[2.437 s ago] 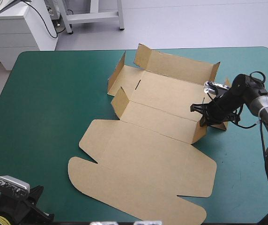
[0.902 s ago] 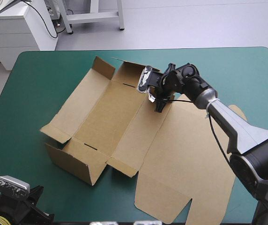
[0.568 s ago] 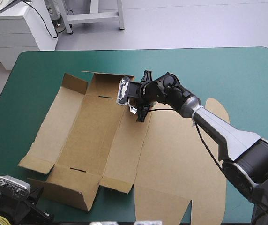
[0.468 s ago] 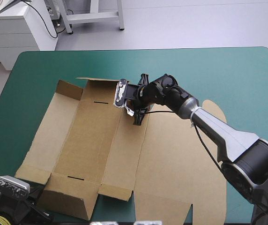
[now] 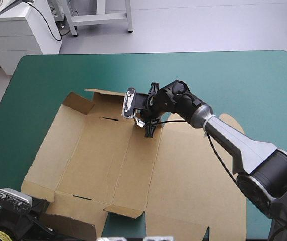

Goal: Fold the box

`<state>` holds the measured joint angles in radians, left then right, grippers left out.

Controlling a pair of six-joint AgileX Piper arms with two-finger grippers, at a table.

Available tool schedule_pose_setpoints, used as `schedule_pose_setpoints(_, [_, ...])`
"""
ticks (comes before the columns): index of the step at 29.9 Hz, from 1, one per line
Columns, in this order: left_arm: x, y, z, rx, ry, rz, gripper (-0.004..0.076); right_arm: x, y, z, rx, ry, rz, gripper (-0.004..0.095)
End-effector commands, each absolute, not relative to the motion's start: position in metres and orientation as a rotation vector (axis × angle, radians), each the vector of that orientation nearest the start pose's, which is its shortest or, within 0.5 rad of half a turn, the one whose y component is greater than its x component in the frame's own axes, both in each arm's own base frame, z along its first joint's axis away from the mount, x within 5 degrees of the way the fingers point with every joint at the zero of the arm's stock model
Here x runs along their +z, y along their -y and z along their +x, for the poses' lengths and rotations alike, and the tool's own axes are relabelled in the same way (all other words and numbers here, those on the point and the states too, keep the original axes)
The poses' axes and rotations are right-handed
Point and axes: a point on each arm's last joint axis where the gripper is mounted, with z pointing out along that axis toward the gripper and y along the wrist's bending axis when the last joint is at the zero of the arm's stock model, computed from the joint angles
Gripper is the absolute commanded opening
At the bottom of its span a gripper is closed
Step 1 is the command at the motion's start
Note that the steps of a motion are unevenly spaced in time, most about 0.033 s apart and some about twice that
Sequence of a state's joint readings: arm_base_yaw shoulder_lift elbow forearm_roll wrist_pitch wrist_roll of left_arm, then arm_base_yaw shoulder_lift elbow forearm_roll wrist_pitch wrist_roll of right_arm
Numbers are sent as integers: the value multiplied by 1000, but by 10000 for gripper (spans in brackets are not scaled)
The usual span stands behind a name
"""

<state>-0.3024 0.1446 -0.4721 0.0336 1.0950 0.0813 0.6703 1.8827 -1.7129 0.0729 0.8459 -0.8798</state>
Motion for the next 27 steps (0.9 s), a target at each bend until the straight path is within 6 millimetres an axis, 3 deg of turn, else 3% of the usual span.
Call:
schedule_pose_setpoints(1, [277, 4, 21, -90, -2145, 415, -8, 346, -266, 331, -12, -1727, -1600, 270])
schedule_pose_setpoints(3, [277, 4, 21, -90, -2145, 415, -8, 347, -266, 331, -9, -1730, -1577, 324])
schedule_pose_setpoints(6, [277, 4, 21, -90, -2145, 415, -8, 351, -264, 331, -19, -1755, -1535, 305])
schedule_pose_setpoints(11, [277, 4, 21, -90, -2145, 415, -8, 377, -244, 327, -147, -1794, -1380, -19])
schedule_pose_setpoints(18, [277, 4, 22, -90, -2147, 415, -8, 423, -188, 318, -273, -1935, -987, -16])
schedule_pose_setpoints(24, [278, 4, 22, -84, -2139, 414, -8, 434, -138, 299, -296, -2088, -870, -17])
schedule_pose_setpoints(27, [277, 4, 23, -83, -2146, 416, -8, 431, -119, 284, -280, -2132, -814, -17])
